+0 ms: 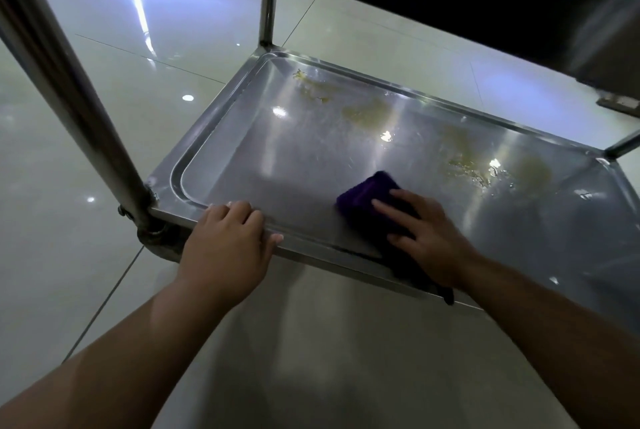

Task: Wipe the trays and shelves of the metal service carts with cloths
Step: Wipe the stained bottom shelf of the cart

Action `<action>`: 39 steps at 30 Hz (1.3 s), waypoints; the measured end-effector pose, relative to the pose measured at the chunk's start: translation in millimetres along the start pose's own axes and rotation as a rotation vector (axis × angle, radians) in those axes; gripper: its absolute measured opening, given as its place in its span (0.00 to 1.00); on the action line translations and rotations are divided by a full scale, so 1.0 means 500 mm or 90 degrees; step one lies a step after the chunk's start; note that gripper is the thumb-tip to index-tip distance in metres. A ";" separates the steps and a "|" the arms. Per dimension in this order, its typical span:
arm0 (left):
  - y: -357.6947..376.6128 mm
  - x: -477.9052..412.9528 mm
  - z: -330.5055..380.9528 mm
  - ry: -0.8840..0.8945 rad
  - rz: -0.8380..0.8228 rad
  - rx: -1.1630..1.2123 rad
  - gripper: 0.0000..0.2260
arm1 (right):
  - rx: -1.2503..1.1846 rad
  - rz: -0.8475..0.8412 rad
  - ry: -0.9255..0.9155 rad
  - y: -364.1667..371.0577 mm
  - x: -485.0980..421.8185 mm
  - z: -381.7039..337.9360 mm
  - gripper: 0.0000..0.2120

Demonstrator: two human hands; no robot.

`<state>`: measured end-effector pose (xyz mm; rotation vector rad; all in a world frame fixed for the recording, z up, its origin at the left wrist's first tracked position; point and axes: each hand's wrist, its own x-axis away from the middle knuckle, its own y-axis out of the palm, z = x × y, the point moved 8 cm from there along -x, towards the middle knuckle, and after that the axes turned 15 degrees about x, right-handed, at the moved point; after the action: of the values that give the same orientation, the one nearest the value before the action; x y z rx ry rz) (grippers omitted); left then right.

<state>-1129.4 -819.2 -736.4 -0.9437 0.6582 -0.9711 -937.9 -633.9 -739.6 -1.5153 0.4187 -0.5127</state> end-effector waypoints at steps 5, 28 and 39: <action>0.018 -0.004 0.036 -0.006 -0.012 0.029 0.17 | 0.091 -0.040 0.359 0.018 -0.014 0.101 0.25; 0.093 -0.043 0.173 0.079 -0.076 -0.047 0.17 | 0.165 0.037 0.026 0.023 -0.051 0.077 0.25; 0.104 -0.051 0.190 0.039 -0.052 -0.068 0.23 | 0.082 -0.029 0.245 0.026 0.024 0.154 0.25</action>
<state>-1042.9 -749.3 -737.8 -1.0442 0.7336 -1.0497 -884.3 -577.1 -750.4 -1.3029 0.6373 -0.8568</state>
